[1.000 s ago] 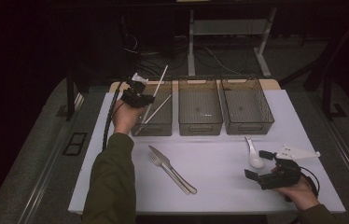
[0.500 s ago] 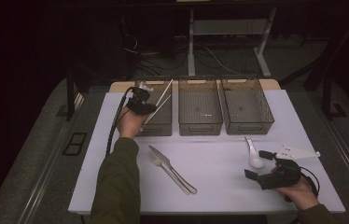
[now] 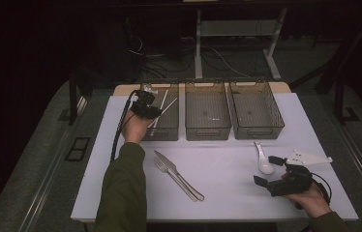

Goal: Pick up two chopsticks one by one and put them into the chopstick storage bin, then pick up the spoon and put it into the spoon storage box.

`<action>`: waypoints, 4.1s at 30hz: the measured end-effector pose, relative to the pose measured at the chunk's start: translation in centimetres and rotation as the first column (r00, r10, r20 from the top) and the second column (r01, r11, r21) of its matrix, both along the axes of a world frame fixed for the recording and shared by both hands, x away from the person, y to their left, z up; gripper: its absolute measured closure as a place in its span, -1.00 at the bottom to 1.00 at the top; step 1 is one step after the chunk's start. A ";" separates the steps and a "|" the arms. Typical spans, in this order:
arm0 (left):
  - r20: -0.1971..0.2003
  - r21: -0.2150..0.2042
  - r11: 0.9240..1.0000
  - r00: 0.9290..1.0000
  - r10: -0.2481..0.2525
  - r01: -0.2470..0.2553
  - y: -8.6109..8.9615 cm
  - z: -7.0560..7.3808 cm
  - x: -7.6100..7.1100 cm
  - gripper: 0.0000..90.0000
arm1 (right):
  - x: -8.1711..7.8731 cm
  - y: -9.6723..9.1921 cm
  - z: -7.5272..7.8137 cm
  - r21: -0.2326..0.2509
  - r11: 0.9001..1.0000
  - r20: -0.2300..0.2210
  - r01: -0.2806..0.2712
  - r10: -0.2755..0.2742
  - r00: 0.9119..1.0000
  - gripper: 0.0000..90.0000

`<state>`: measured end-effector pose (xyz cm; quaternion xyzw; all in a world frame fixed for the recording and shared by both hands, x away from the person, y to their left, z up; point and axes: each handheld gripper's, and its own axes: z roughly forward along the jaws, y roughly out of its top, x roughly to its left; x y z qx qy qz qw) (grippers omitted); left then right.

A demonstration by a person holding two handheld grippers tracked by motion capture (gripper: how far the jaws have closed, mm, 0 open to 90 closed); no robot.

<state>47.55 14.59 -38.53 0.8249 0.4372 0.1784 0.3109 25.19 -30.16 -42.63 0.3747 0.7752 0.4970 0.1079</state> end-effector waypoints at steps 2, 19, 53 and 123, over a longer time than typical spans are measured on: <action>0.012 -0.009 1.000 1.000 -0.013 0.013 0.1 0.4 -0.3 0.51 | 0.0 0.0 0.0 0.000 1.000 0.001 0.000 0.000 1.000 -0.98; 0.097 -0.155 0.976 0.986 -0.136 0.150 0.6 3.7 -7.1 -0.17 | 0.0 0.1 -0.1 -0.010 1.000 -0.001 0.003 -0.003 1.000 -0.98; 0.204 -0.257 0.928 0.954 -0.221 0.270 2.7 -2.7 -20.2 -0.72 | 0.0 0.1 -0.1 -0.017 1.000 0.003 0.009 -0.009 1.000 -0.98; 0.154 -0.193 0.914 0.931 -0.331 0.357 1.1 -4.8 -20.5 -0.96 | 11.2 0.2 -2.3 -0.237 0.966 -0.168 0.105 -0.147 0.975 0.99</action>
